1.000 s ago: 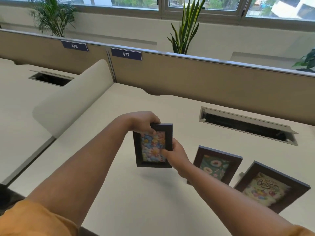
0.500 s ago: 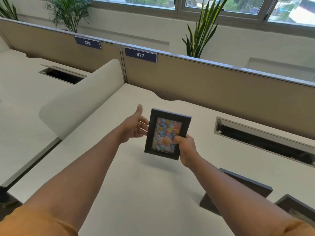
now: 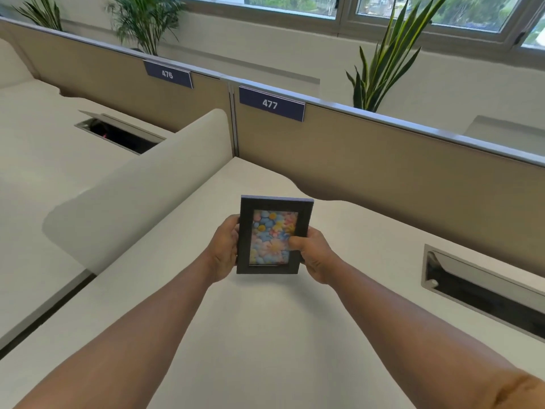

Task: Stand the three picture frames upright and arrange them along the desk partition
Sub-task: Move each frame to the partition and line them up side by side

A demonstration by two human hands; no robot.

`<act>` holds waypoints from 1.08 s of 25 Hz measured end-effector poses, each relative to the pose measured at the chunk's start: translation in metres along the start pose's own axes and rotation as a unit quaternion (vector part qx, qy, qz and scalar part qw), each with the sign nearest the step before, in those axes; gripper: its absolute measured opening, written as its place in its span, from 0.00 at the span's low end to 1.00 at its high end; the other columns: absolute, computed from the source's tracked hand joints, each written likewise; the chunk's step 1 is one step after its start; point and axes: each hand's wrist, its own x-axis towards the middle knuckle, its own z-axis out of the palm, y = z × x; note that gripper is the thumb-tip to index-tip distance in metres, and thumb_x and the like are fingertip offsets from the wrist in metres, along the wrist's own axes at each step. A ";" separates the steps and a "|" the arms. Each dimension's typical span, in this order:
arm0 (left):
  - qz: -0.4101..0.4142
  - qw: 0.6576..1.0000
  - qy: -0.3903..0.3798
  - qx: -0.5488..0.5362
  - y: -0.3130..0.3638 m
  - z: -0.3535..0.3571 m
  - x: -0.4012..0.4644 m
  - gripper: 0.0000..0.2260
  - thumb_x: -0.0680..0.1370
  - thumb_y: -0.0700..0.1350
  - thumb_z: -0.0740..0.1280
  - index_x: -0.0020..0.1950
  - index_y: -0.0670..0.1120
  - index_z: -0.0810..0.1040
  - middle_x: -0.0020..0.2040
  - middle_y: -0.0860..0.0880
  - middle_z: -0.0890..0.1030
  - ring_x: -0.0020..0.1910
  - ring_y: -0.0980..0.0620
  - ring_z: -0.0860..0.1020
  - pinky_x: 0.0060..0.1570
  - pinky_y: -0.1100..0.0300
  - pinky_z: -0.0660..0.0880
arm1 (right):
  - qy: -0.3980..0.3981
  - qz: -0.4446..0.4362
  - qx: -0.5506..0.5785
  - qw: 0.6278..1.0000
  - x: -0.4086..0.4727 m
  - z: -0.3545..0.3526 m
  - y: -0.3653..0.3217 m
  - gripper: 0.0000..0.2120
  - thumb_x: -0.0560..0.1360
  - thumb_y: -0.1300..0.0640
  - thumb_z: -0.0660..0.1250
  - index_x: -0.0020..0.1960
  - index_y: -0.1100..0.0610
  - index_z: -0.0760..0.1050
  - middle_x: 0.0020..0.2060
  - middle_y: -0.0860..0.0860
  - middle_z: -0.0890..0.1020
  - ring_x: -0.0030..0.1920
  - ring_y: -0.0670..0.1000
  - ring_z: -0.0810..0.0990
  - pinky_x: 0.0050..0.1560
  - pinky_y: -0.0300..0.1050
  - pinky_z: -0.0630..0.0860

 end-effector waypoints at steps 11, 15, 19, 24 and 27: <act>-0.008 0.994 0.068 -0.089 -0.013 -0.025 0.063 0.27 0.82 0.63 0.52 0.63 0.48 0.83 0.59 0.45 0.87 0.57 0.42 0.86 0.60 0.42 0.81 | -0.034 0.019 0.007 0.999 0.072 0.010 -0.002 0.15 0.77 0.71 0.65 0.54 0.53 0.79 0.51 0.49 0.86 0.53 0.54 0.84 0.40 0.42 0.83; -0.007 0.992 0.083 -0.098 -0.016 -0.025 0.065 0.27 0.83 0.62 0.52 0.64 0.47 0.82 0.59 0.45 0.86 0.58 0.41 0.85 0.61 0.41 0.80 | -0.026 0.029 0.028 0.999 0.078 0.010 0.004 0.12 0.78 0.68 0.66 0.55 0.55 0.80 0.49 0.50 0.88 0.52 0.56 0.85 0.37 0.43 0.84; -0.003 0.991 0.090 -0.099 -0.015 -0.025 0.065 0.26 0.82 0.62 0.52 0.60 0.49 0.84 0.57 0.46 0.87 0.56 0.42 0.86 0.58 0.44 0.81 | -0.018 0.029 0.038 0.999 0.082 0.010 0.012 0.10 0.78 0.66 0.66 0.56 0.55 0.80 0.45 0.48 0.89 0.52 0.56 0.86 0.38 0.45 0.85; -0.007 0.982 0.150 -0.113 -0.021 -0.029 0.057 0.24 0.80 0.61 0.54 0.55 0.45 0.82 0.48 0.46 0.89 0.48 0.44 0.87 0.50 0.48 0.82 | -0.009 0.006 0.020 1.000 0.074 0.009 0.012 0.14 0.77 0.69 0.66 0.57 0.53 0.79 0.52 0.50 0.87 0.57 0.55 0.84 0.46 0.46 0.84; -0.004 0.963 0.220 -0.157 -0.030 -0.030 0.046 0.18 0.81 0.56 0.57 0.51 0.42 0.77 0.49 0.43 0.84 0.50 0.45 0.81 0.55 0.49 0.77 | 0.021 0.003 -0.003 1.000 0.056 0.004 0.013 0.25 0.76 0.71 0.65 0.69 0.54 0.72 0.60 0.54 0.83 0.63 0.58 0.80 0.54 0.49 0.79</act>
